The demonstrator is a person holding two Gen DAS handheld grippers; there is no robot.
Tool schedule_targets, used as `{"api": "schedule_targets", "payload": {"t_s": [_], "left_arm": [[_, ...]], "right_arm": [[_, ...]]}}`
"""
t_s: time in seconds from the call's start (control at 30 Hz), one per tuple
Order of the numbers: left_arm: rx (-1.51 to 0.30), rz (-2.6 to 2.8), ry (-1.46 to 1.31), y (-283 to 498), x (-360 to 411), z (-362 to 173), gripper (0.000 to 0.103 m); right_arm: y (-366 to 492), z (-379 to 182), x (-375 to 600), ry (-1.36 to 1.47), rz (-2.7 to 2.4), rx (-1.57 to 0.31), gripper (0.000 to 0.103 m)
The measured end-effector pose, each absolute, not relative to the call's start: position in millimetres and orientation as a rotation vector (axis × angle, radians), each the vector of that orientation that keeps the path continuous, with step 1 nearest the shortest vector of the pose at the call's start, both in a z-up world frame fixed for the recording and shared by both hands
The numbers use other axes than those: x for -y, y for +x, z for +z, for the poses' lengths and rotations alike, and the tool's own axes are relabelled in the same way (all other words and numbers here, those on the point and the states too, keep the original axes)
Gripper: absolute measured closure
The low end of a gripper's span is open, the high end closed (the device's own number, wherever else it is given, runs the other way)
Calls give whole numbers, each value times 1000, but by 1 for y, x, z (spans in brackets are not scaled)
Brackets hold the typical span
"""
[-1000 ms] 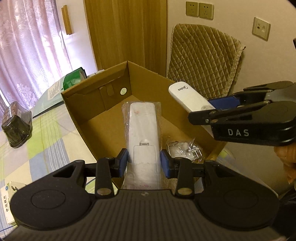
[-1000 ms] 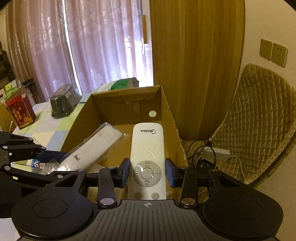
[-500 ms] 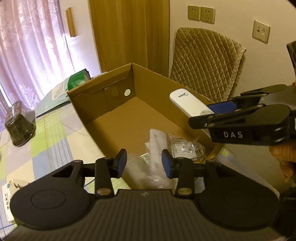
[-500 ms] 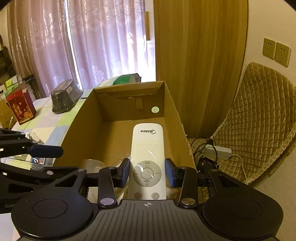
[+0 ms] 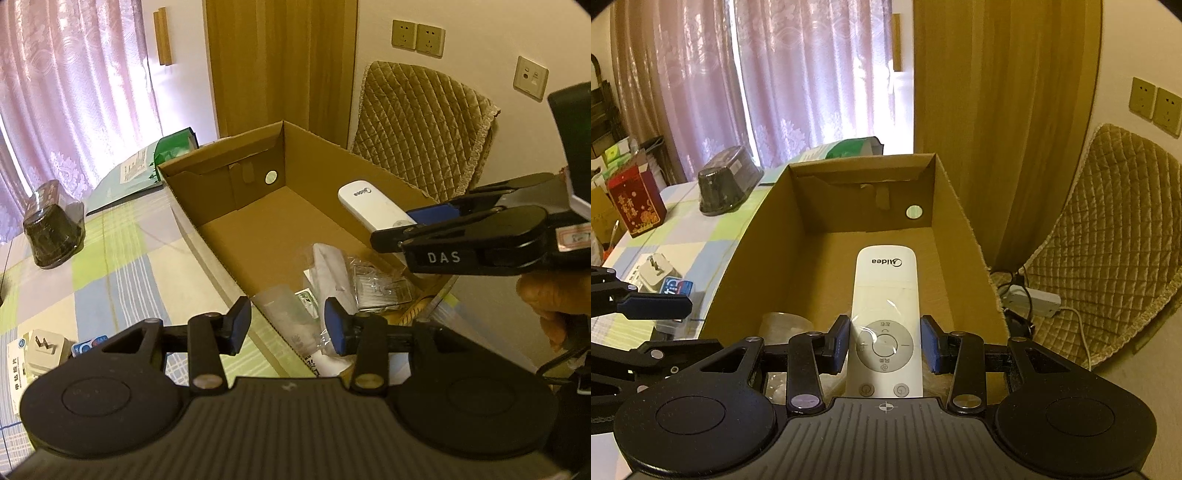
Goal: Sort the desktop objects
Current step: 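Open the left tool to drop the bagged remote while the right drops the Midea remote, then withdraw both tools from the cardboard box back over the table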
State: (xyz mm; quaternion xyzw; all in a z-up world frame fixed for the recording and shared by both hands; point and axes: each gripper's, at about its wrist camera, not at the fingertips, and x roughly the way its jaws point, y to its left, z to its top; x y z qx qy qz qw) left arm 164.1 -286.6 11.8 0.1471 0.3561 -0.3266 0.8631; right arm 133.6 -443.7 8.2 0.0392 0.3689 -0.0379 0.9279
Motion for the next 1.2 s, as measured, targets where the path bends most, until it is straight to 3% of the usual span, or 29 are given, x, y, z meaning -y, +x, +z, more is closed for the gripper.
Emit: {"api": "schedule_targets", "payload": {"t_s": [0.5,0.57,0.6,1.2], "left_arm": [[-748,-674,284,164,276,14,65],[-749,-670,279,164,273,14,65],[-749,-667,277,163,271,14,65],[-783,-606,228,140,228,13,63]], "right_arm": [[140,-1,434,67,-44,-761,63],[138,-1,436,79,-50,-752,43],[135,1,437,78,-57,-739,25],[92,12,422,108,-69,-710,24]]}}
